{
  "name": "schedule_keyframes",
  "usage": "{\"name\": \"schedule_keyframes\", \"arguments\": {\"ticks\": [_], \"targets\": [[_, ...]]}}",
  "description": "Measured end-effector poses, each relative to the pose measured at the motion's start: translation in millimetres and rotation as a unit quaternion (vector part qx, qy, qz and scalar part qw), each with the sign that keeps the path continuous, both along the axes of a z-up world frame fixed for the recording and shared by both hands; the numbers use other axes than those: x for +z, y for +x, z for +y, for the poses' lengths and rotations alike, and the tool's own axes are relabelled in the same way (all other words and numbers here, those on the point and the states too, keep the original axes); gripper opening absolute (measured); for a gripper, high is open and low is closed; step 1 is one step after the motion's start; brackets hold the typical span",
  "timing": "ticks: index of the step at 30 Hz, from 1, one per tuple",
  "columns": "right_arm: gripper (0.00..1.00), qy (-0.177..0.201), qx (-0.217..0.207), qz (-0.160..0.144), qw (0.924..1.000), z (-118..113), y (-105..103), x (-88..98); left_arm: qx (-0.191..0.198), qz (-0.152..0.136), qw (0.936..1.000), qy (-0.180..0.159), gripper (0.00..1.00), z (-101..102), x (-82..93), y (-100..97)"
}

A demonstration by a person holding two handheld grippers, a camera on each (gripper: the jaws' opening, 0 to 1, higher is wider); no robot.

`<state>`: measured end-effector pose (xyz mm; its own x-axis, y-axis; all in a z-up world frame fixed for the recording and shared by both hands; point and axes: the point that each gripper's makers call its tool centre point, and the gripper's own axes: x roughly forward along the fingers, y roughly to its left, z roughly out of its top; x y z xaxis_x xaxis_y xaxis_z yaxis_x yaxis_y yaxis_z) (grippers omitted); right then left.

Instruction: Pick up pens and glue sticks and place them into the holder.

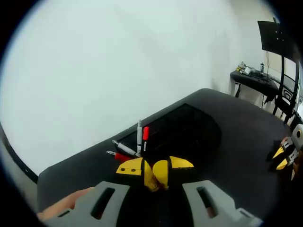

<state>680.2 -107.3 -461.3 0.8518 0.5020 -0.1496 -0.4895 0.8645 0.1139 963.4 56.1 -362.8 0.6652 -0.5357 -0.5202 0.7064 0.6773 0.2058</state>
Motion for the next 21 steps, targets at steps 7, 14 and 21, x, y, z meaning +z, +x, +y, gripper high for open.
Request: {"name": "schedule_keyframes", "arguments": {"ticks": [7,14,21], "targets": [[0.17,0.001,0.000,0.001,1.0000,0,-1,-0.1,-0.001,0.007,1.0000,-0.004,0.16,4,-7.8,-2.3],[0.17,0.006,-0.001,0.002,1.0000,0,-1,0.9,-0.007,0.005,0.9995,-0.032,0.18,17,5.7,-16.0],[0.18,0.017,-0.004,0.002,0.9998,-2,0,2.9,-0.018,0.005,0.9971,-0.073,0.26,45,20.6,-49.1]]}}
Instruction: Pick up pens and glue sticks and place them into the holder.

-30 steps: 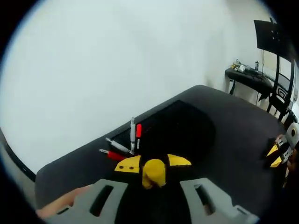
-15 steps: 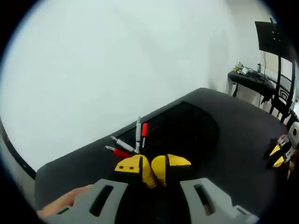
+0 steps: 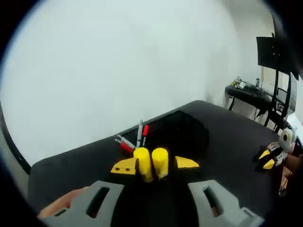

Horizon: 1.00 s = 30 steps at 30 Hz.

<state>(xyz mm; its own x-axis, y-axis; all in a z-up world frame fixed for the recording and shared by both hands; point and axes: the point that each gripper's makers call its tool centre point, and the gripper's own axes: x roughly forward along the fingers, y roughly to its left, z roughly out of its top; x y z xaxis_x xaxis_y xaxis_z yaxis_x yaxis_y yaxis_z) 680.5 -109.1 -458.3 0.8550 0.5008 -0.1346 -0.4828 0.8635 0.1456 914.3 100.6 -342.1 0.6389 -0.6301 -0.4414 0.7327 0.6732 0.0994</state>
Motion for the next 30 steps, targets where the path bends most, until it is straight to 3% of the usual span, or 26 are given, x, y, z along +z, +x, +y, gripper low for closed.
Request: {"name": "schedule_keyframes", "arguments": {"ticks": [9,14,23,30], "targets": [[0.28,-0.013,-0.017,-0.011,0.9997,-6,6,1.1,-0.013,-0.020,0.9989,-0.041,0.38,37,9.9,-45.1],[0.34,-0.026,-0.027,-0.012,0.9992,-7,7,-0.4,-0.026,-0.016,0.9955,-0.089,0.50,47,6.9,-75.2],[0.42,-0.032,-0.035,-0.010,0.9988,-7,8,-1.5,-0.046,-0.019,0.9941,-0.097,0.68,53,-9.9,-119.1],[0.48,-0.032,-0.037,-0.014,0.9987,-9,10,-0.2,-0.047,-0.017,0.9938,-0.099,0.81,63,-27.2,-135.7]]}}
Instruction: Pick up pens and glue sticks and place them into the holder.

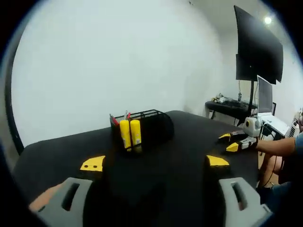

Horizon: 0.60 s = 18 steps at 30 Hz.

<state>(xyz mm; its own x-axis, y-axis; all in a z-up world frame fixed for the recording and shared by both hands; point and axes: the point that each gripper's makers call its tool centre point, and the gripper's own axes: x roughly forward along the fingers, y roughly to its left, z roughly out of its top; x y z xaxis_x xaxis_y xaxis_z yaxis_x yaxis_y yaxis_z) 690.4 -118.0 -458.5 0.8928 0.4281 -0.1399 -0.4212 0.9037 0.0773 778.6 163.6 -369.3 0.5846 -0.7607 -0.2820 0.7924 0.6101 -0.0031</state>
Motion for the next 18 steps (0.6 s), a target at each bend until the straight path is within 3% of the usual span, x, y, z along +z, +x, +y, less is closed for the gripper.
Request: {"name": "schedule_keyframes", "arguments": {"ticks": [6,15,18], "targets": [[0.55,0.004,-0.004,-0.009,0.9999,0,-2,3.7,0.008,-0.012,0.9999,-0.007,0.96,11,-11.5,-9.9],[0.68,0.018,-0.008,-0.027,0.9994,-2,1,10.9,0.025,-0.008,0.9993,-0.028,0.96,19,-30.4,-21.4],[0.70,0.019,-0.005,-0.033,0.9993,0,1,11.9,0.032,-0.027,0.9983,-0.040,0.96,21,-33.3,-27.8]]}}
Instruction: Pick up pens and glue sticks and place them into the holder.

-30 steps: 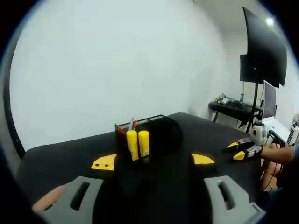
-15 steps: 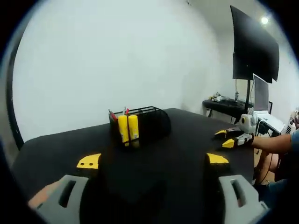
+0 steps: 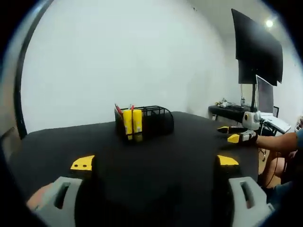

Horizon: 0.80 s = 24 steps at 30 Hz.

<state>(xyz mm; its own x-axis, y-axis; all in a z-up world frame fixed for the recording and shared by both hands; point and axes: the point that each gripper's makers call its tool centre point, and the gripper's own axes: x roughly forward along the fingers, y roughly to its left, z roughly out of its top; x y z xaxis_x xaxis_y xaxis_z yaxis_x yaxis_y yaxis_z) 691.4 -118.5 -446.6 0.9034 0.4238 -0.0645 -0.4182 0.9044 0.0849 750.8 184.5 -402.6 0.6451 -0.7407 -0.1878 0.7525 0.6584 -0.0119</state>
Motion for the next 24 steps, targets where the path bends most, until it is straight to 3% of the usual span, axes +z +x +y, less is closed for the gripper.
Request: {"name": "schedule_keyframes", "arguments": {"ticks": [4,9,12,13,17,24], "targets": [[0.71,0.004,0.004,-0.005,1.0000,1,-2,1.9,0.008,-0.056,0.9982,-0.018,0.96,5,3.7,-4.3],[0.72,0.007,0.006,-0.009,0.9999,2,-3,3.6,0.026,-0.071,0.9958,-0.052,0.96,13,-0.4,0.7],[0.72,0.010,0.005,-0.010,0.9999,1,-3,4.5,0.017,-0.074,0.9946,-0.072,0.96,10,-1.5,-3.2],[0.72,0.011,0.005,-0.011,0.9999,2,-4,5.2,0.017,-0.072,0.9948,-0.070,0.96,10,-4.8,-3.7],[0.72,0.011,0.004,-0.011,0.9999,1,-2,5.5,0.011,-0.005,0.9975,-0.069,0.96,7,-28.6,-10.1],[0.71,0.000,0.005,-0.005,1.0000,6,-4,1.9,0.016,-0.006,0.9966,-0.080,0.96,16,-36.5,-8.2]]}}
